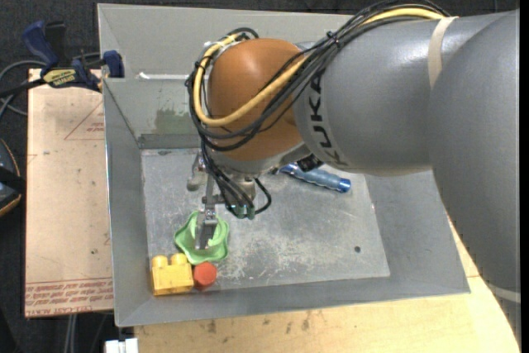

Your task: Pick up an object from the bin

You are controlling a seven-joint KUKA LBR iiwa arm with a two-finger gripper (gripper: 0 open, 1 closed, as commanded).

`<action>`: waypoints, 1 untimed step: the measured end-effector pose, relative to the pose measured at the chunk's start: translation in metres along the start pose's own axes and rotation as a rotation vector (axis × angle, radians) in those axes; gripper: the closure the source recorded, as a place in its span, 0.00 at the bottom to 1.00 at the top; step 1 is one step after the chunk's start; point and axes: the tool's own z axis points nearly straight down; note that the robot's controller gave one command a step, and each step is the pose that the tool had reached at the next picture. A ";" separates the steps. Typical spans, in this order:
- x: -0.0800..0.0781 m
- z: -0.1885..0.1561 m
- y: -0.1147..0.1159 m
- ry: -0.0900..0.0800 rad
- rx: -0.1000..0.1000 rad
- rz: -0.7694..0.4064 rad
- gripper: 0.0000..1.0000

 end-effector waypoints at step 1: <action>0.000 0.111 -0.057 -0.014 -0.007 -0.025 0.00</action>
Offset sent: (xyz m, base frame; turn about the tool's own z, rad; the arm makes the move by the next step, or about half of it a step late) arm -0.0037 -0.0587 -0.1145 -0.0280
